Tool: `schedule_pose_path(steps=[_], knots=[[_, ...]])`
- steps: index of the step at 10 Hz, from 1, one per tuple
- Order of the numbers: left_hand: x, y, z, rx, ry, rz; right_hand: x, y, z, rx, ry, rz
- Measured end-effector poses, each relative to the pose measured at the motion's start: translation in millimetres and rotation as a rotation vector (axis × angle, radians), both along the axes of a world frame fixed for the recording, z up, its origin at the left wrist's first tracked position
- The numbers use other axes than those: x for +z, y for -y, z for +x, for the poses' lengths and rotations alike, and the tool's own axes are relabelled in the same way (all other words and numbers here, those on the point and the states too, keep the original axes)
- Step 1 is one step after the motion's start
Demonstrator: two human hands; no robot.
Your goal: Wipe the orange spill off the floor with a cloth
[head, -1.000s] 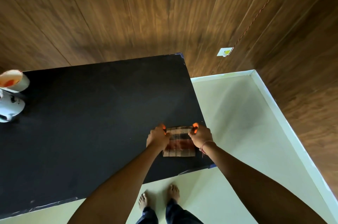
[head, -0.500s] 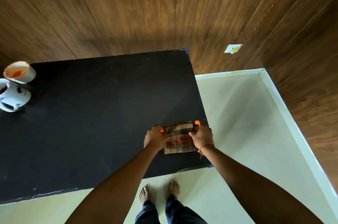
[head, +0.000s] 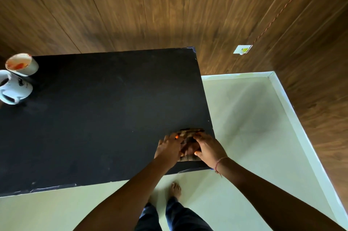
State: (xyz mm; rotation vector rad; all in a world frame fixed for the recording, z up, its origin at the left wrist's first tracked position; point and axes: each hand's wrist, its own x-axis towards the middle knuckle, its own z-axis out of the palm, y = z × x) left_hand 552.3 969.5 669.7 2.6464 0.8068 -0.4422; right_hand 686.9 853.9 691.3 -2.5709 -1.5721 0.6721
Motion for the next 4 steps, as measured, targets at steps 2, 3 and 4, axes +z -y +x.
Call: schedule_pose_path(steps=[2, 3, 4], knots=[[7, 10, -1, 0.030, 0.064, -0.033, 6, 5, -8, -0.047, 0.031, -0.009], [23, 0, -23, 0.148, 0.178, -0.123, 14, -5, -21, -0.068, 0.030, 0.053], [40, -19, -51, 0.272, 0.268, -0.094, 29, -29, -46, -0.058, -0.015, 0.176]])
